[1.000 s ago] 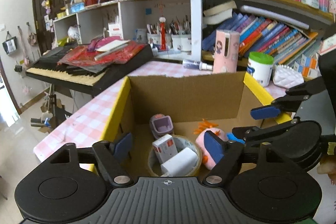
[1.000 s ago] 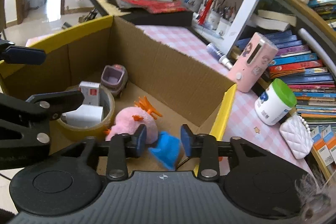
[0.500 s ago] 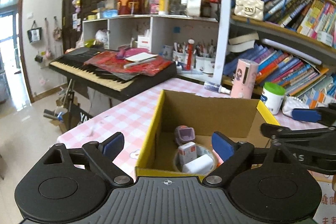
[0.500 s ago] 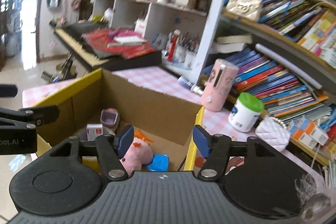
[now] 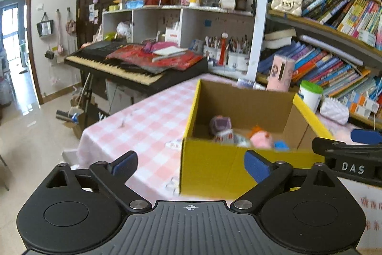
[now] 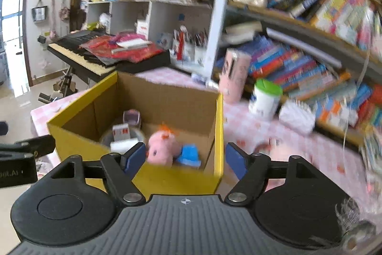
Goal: Organize objects
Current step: 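Open both tools to release the charger and bag, then withdraw upward, then move the right tool toward the pink plush pig while the left tool follows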
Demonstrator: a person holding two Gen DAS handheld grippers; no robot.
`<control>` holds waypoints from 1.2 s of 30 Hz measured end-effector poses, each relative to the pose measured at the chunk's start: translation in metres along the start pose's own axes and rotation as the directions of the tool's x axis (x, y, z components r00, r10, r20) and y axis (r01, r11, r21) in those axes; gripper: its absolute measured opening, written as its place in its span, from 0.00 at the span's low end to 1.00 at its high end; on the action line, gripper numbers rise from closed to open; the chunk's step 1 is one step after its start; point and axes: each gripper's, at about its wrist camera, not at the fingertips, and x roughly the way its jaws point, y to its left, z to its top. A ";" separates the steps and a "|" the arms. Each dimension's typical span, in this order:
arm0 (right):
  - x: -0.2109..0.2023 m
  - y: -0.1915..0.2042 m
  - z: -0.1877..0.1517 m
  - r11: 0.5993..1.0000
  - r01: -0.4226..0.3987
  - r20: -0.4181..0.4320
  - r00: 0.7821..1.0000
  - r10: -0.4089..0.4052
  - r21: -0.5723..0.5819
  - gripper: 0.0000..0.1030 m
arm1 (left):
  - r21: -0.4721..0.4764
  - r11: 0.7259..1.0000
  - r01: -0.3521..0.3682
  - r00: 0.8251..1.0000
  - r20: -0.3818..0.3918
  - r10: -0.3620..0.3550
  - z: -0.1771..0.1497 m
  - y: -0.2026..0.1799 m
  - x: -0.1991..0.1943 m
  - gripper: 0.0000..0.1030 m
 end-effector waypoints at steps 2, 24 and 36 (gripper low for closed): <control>-0.006 0.000 -0.009 0.998 0.011 -0.047 0.999 -0.008 0.063 0.77 | 0.012 1.000 -0.006 1.000 -0.030 0.007 -0.007 0.002 -0.005 0.96; -0.081 0.034 -0.092 0.987 0.105 -0.212 0.974 -0.077 0.125 0.93 | 0.112 0.993 0.035 0.991 -0.132 -0.020 -0.061 0.021 -0.068 0.98; -0.106 0.028 -0.109 0.977 0.160 -0.227 0.966 -0.126 0.140 0.94 | 0.134 0.986 0.095 0.986 -0.148 -0.075 -0.071 0.012 -0.079 0.98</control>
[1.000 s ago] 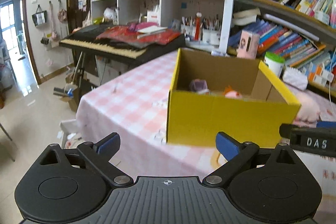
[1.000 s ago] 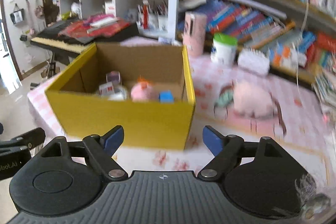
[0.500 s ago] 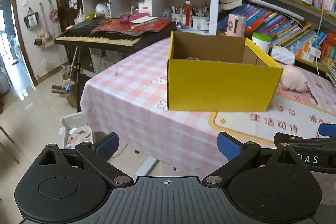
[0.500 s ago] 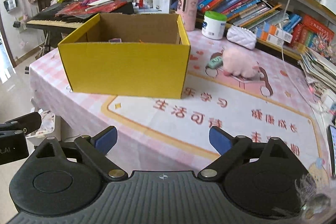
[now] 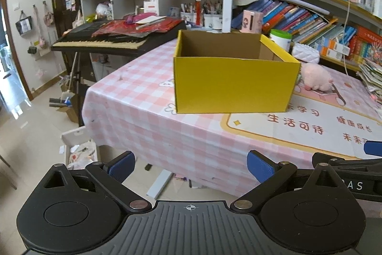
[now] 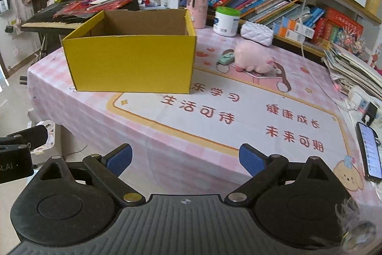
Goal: Organize objects
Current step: 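Move the right tool toward the pink plush pig while the left tool follows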
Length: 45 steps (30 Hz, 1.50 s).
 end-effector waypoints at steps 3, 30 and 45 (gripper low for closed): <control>-0.003 -0.006 -0.004 1.000 0.020 -0.005 1.000 -0.020 0.013 0.94 | 0.011 1.000 0.020 1.000 -0.003 -0.020 -0.001 -0.006 0.001 0.98; 0.016 -0.073 0.002 0.984 0.147 -0.047 0.989 -0.143 0.105 0.94 | 0.101 0.984 0.147 0.989 -0.035 -0.145 0.022 -0.075 0.040 0.98; 0.053 -0.129 0.032 0.979 0.174 -0.065 0.984 -0.167 0.111 0.94 | 0.124 0.971 0.205 0.979 -0.038 -0.201 0.051 -0.133 0.077 0.98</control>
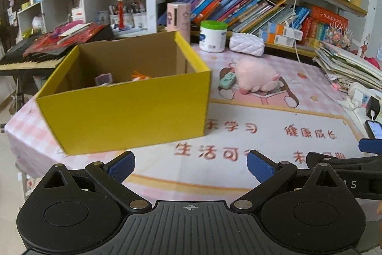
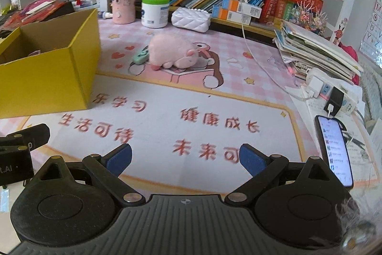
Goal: Organize objects
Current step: 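Move the right tool toward the pink plush pig while the left tool follows, then grasp the pink plush pig with the right tool while the left tool nears the mint-green toy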
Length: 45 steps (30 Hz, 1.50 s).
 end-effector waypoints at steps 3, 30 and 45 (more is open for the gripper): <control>0.010 -0.012 0.011 1.000 0.001 0.006 1.000 -0.001 -0.001 0.94 | 0.002 1.000 0.007 1.000 0.005 -0.007 0.008 -0.011 0.010 0.98; 0.102 -0.083 0.092 0.985 -0.158 0.110 0.980 0.166 -0.072 0.88 | -0.002 0.998 -0.057 0.998 0.011 0.057 0.045 -0.080 0.063 0.98; 0.177 -0.041 0.138 0.830 -0.260 0.148 0.915 0.375 -0.493 0.97 | 0.059 0.995 -0.080 0.996 0.051 0.077 0.051 -0.094 0.058 0.98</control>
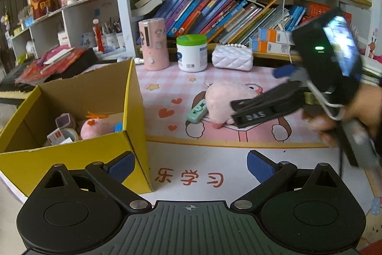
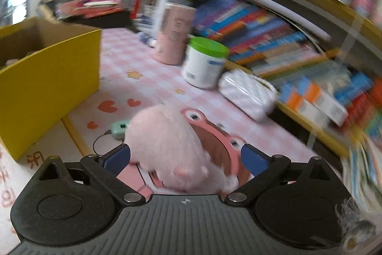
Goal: Organize objects
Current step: 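Grasp the pink plush pig with the right tool while the left tool nears the mint-green toy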
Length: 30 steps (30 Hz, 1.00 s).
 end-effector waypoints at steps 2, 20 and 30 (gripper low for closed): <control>0.013 0.002 0.005 0.997 -0.037 0.001 0.999 0.037 -0.061 0.98 | 0.003 1.000 -0.011 1.000 0.002 0.011 0.000 0.001 -0.001 0.98; 0.014 -0.015 0.009 0.996 -0.094 -0.012 0.995 0.094 -0.001 0.57 | 0.013 1.000 -0.006 0.996 0.093 0.005 0.013 -0.005 -0.006 0.98; -0.083 -0.065 -0.024 0.931 0.202 0.003 0.977 -0.213 0.303 0.58 | 0.003 1.000 0.020 0.997 0.079 -0.021 0.031 -0.032 0.027 0.98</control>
